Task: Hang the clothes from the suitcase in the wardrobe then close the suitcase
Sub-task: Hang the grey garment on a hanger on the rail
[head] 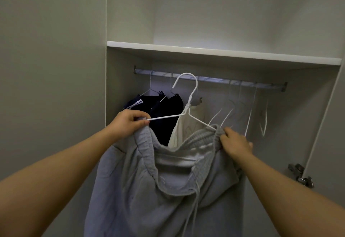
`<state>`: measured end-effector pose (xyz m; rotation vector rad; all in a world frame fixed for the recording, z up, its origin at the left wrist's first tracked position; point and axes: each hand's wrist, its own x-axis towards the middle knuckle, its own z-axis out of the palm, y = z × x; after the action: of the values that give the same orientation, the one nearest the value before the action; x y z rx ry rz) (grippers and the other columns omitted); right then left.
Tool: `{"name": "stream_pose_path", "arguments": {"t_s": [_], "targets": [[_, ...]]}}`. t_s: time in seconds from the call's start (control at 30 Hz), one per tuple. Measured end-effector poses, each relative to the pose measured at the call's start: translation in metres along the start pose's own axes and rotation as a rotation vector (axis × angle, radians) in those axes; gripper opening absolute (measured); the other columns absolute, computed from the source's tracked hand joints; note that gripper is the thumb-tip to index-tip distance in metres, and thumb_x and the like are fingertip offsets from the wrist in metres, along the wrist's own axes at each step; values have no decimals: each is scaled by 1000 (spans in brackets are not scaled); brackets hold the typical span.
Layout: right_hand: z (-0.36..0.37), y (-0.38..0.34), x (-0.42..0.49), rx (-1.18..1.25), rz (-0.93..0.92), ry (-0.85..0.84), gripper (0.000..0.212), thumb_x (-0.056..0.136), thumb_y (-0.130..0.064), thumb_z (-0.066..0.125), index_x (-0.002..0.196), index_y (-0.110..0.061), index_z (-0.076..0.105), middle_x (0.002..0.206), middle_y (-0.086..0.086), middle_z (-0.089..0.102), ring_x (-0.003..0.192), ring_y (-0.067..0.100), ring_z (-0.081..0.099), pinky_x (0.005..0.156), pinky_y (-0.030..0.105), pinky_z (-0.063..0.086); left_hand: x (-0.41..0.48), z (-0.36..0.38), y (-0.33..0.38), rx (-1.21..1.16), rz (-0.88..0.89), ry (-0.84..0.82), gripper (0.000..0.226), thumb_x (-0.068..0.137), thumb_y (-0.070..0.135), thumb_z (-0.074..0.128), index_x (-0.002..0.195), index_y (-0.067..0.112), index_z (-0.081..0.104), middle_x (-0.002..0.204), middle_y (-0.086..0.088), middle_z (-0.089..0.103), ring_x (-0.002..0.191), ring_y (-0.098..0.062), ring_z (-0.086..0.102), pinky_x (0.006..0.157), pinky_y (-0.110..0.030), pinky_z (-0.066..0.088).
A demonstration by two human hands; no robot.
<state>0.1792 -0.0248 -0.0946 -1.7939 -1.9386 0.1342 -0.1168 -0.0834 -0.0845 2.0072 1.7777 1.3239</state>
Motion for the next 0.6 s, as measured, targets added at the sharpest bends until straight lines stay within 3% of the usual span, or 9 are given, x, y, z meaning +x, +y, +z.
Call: {"name": "stream_pose_path", "arguments": {"t_s": [0.1, 0.17, 0.23, 0.3, 0.37, 0.43, 0.47, 0.53, 0.6], "targets": [[4, -16, -2, 143, -89, -5, 27, 98, -27, 32, 94, -13, 56, 127, 18, 57, 117, 35, 51, 98, 38, 37, 0, 4, 9, -29, -12, -68, 15, 92, 10, 58, 95, 18, 70, 79, 21, 62, 77, 7, 54, 71, -4, 42], [10, -29, -2, 199, -143, -6, 27, 97, -24, 35, 76, -13, 48, 113, 21, 60, 109, 37, 54, 90, 38, 41, 0, 9, 14, -28, -7, -106, 18, 93, 12, 56, 104, 13, 70, 86, 14, 63, 83, 3, 55, 81, -9, 45], [14, -36, -3, 234, -154, 9, 27, 94, -23, 37, 74, -10, 49, 100, 20, 60, 100, 37, 56, 84, 38, 43, 0, 15, 17, 2, -2, -115, 21, 93, 14, 56, 108, 12, 70, 94, 10, 64, 93, -3, 57, 92, -19, 45], [15, -38, -4, 249, -153, 33, 27, 93, -24, 38, 79, -7, 55, 102, 20, 62, 97, 37, 56, 84, 38, 44, 2, 23, 19, 11, 4, -70, 22, 94, 12, 54, 108, 9, 70, 96, 5, 66, 93, -3, 58, 93, -21, 44], [16, -43, -9, 249, -181, 41, 28, 92, -23, 40, 74, -7, 54, 99, 21, 63, 94, 35, 56, 82, 37, 44, 8, 34, 30, -93, 10, 32, 21, 94, 7, 52, 106, 4, 69, 82, 2, 66, 69, 6, 58, 80, -14, 49], [22, -53, -16, 258, -237, 36, 35, 91, -22, 43, 60, -7, 44, 81, 19, 57, 84, 32, 53, 75, 36, 42, 15, 47, 49, -235, -3, 121, 21, 95, 4, 49, 105, 0, 67, 68, 4, 59, 43, 6, 52, 58, -4, 44], [24, -58, -21, 285, -247, 39, 38, 91, -21, 45, 55, -9, 38, 70, 14, 51, 78, 30, 50, 71, 35, 40, 19, 51, 60, -238, 0, 140, 21, 95, 5, 48, 105, 2, 67, 67, 5, 58, 41, 5, 51, 54, -3, 41], [28, -59, -26, 361, -211, 58, 41, 90, -20, 46, 51, -10, 35, 59, 6, 41, 72, 27, 46, 66, 33, 35, 24, 50, 67, -128, 30, 142, 23, 96, 10, 47, 107, 7, 67, 77, 0, 65, 56, 5, 58, 64, -6, 45], [25, -50, -24, 461, -129, 80, 41, 89, -19, 47, 51, -11, 34, 56, 2, 38, 71, 25, 42, 66, 32, 33, 25, 41, 59, 81, 49, 102, 27, 99, 19, 44, 115, 13, 66, 107, -6, 67, 95, -12, 63, 87, -24, 45]]}}
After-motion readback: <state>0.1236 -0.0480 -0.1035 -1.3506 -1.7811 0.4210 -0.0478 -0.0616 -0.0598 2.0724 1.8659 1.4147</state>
